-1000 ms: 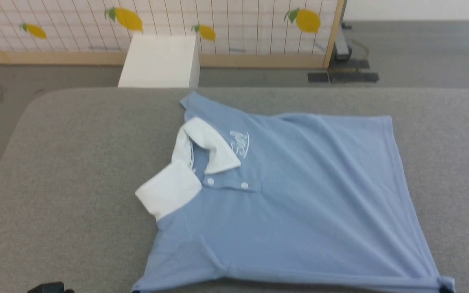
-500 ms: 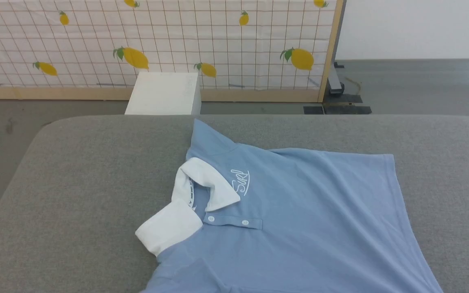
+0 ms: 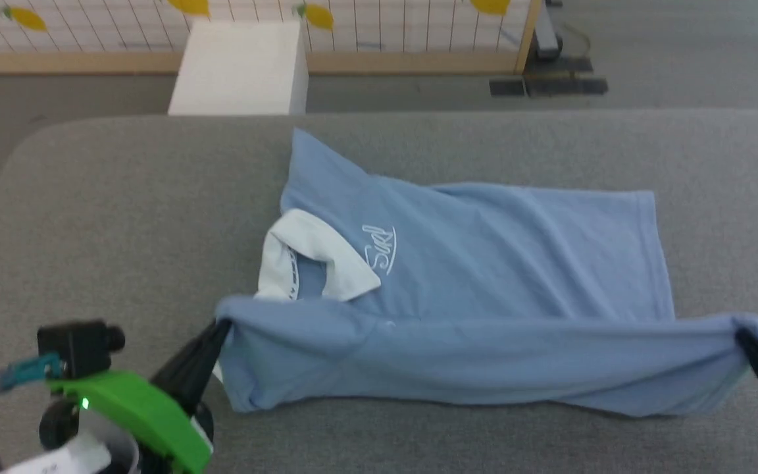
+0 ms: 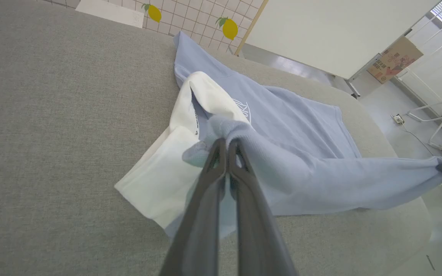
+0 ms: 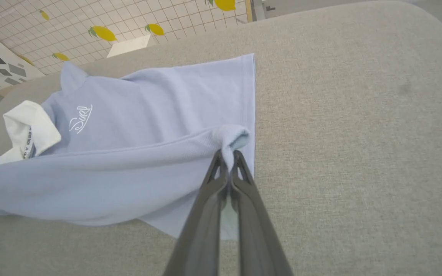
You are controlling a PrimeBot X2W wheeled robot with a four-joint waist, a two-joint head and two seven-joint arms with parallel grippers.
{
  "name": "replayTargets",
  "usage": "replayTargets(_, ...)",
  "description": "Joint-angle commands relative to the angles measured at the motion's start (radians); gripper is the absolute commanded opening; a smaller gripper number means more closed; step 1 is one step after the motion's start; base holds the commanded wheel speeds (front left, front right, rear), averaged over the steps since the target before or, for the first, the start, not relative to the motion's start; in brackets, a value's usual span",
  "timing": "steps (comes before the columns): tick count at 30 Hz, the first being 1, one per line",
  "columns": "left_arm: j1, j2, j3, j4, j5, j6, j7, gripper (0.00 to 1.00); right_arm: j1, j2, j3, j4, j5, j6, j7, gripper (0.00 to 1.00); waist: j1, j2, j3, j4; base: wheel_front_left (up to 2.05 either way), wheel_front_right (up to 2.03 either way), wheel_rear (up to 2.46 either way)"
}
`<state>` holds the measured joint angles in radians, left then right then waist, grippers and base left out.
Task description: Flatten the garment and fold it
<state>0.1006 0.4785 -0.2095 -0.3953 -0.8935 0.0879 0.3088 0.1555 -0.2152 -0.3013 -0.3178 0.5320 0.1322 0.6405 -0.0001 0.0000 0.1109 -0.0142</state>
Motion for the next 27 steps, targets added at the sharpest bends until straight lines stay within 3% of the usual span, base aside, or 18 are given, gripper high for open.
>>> replayTargets(1, -0.048, -0.001, -0.009, 0.028, 0.023, -0.013, -0.010, 0.00, -0.038, -0.011, 0.006, 0.020, -0.007, -0.002, -0.023, 0.00, 0.0001, 0.0000, 0.094, -0.011, 0.00, 0.00, 0.00)
replayTargets(8, -0.216, -0.045, -0.078, 0.237, 0.065, -0.056, -0.014, 0.00, -0.161, -0.069, 0.084, 0.180, -0.019, -0.002, -0.079, 0.00, 0.0001, 0.0000, 0.169, -0.016, 0.00, 0.00, 0.00)
replayTargets(14, -0.282, -0.066, -0.121, 0.407, 0.078, -0.064, 0.018, 0.00, -0.223, -0.091, 0.140, 0.333, -0.021, -0.002, -0.085, 0.00, 0.0001, 0.0000, 0.191, -0.017, 0.00, 0.00, 0.00)
replayTargets(22, -0.331, -0.092, -0.138, 0.515, 0.065, -0.075, 0.033, 0.00, -0.287, -0.111, 0.189, 0.488, -0.013, -0.002, -0.126, 0.00, 0.0001, 0.0000, 0.207, -0.015, 0.00, 0.00, 0.00)
replayTargets(23, -0.330, -0.098, -0.134, 0.518, 0.056, -0.074, 0.032, 0.00, -0.292, -0.113, 0.195, 0.499, -0.010, -0.002, -0.129, 0.16, 0.0001, 0.0000, 0.205, -0.015, 0.00, 0.00, 0.00)
replayTargets(24, -0.327, -0.102, -0.129, 0.518, 0.047, -0.074, 0.028, 0.00, -0.295, -0.114, 0.196, 0.506, -0.005, -0.002, -0.132, 0.44, 0.0001, 0.0000, 0.201, -0.015, 0.00, 0.00, 0.00)
replayTargets(25, -0.322, -0.109, -0.120, 0.512, 0.035, -0.072, 0.021, 0.24, -0.297, -0.115, 0.196, 0.511, 0.001, -0.002, -0.132, 1.00, 0.0001, 0.0000, 0.195, -0.015, 0.00, 0.00, 0.00)
replayTargets(26, -0.315, -0.114, -0.114, 0.504, 0.025, -0.071, 0.017, 0.74, -0.297, -0.116, 0.197, 0.509, 0.008, -0.002, -0.131, 1.00, 0.0001, 0.0000, 0.188, -0.015, 0.00, 0.00, 0.00)
replayTargets(27, -0.303, -0.117, -0.107, 0.491, 0.012, -0.071, 0.014, 1.00, -0.296, -0.117, 0.197, 0.499, 0.019, -0.002, -0.132, 1.00, 0.0001, 0.0000, 0.178, -0.015, 0.00, 0.00, 0.00)
